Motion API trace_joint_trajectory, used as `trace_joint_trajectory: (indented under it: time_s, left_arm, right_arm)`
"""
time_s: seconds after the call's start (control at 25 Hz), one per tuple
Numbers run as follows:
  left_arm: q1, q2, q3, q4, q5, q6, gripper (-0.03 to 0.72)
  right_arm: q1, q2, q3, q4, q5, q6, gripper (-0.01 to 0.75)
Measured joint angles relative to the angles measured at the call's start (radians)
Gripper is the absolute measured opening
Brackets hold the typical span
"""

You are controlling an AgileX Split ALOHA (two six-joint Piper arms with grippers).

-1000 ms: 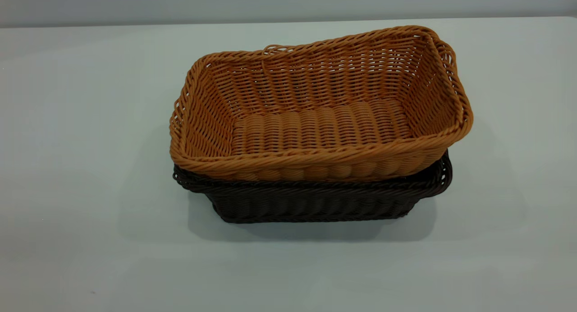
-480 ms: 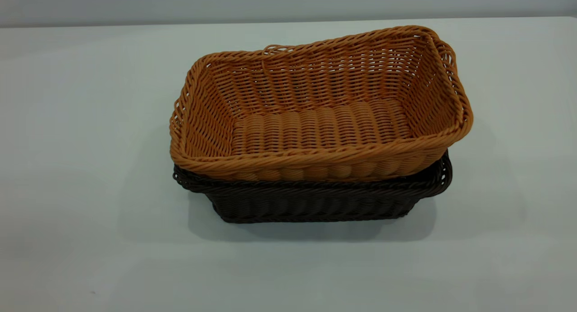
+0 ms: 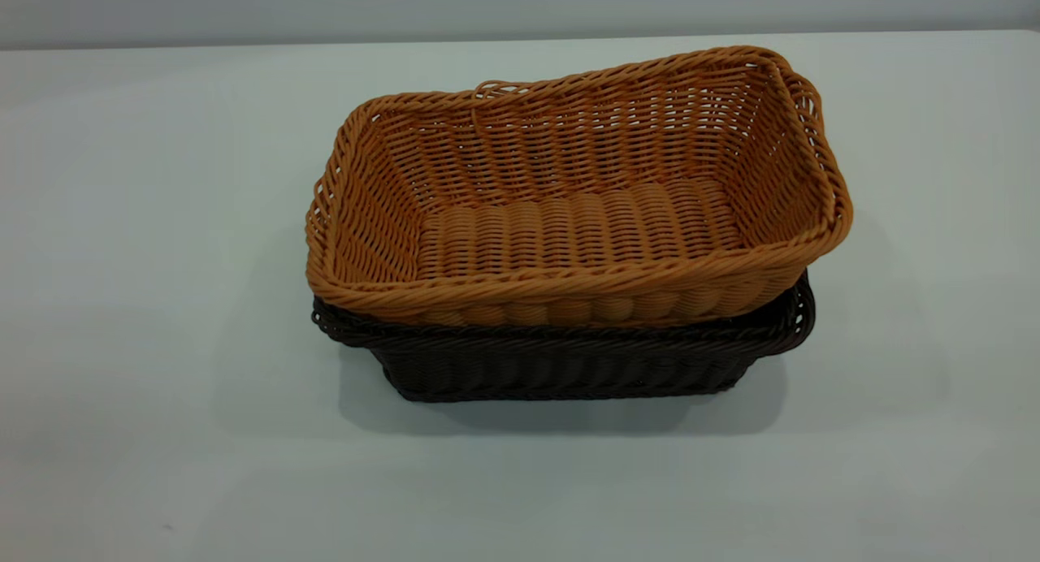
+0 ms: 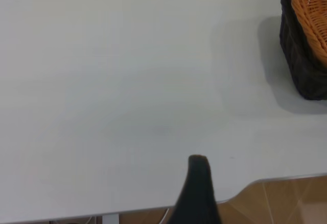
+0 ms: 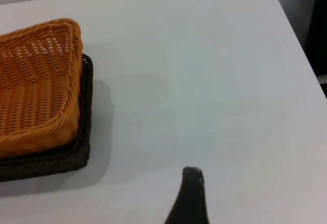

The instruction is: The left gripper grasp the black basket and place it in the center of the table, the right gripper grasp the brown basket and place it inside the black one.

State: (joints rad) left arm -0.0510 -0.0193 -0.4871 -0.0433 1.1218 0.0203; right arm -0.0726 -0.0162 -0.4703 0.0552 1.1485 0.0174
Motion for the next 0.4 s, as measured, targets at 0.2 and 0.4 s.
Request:
trace_joint_trajectory:
  time_s: [0.2,0.4]
  left_arm:
    - [0.000,0.000,0.000,0.000,0.000,0.000,0.573]
    - [0.000,0.000,0.000,0.000,0.000,0.000,0.573]
  right_arm:
    - [0.000,0.000,0.000,0.000,-0.002,0.000,0.586]
    - [0.000,0.000,0.000,0.000,-0.003,0.000,0.582]
